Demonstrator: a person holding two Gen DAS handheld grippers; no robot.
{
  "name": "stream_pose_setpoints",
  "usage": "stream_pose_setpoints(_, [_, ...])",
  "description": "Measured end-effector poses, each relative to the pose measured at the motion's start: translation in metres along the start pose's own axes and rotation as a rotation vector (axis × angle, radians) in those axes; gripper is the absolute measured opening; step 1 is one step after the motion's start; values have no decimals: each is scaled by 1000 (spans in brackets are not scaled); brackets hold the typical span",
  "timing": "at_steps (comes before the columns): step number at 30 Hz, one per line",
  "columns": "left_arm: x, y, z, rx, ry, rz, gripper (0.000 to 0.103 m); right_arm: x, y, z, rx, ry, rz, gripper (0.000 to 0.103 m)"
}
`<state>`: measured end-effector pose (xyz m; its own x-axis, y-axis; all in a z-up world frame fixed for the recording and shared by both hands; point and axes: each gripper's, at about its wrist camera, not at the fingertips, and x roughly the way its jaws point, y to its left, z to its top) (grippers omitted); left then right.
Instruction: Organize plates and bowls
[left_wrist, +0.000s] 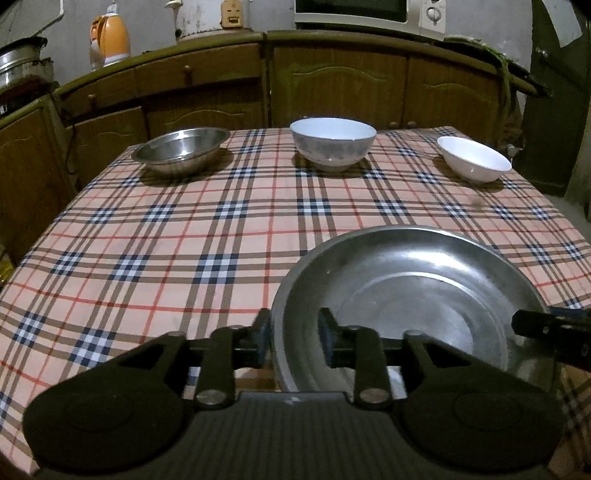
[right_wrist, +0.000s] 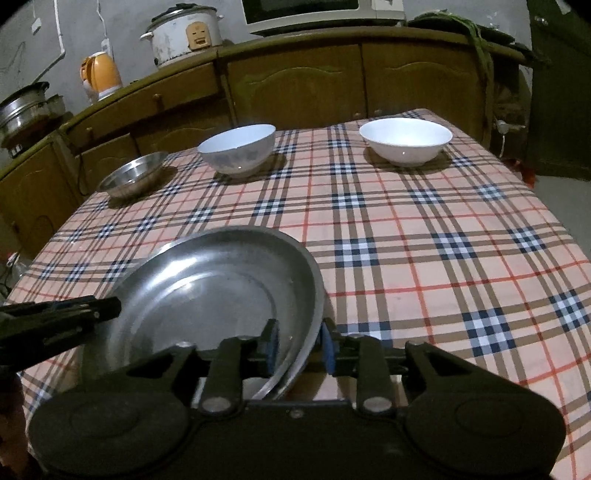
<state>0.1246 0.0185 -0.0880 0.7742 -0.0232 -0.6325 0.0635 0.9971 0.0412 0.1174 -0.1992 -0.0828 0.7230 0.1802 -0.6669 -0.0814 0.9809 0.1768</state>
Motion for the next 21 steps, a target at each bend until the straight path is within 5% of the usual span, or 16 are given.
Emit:
stream_pose_setpoints(2, [-2,3,-1,-11,-6,10,52,-8,-1,1,-12,-24,-16,38])
stream_pose_setpoints(12, [-15,24,2,-80,-23,27,59,-63,0,-24,-113,-12,143,38])
stream_pose_setpoints(21, [-14,28,-1,-88,-16,23,62,-41,11,-39,-140,37,117,38])
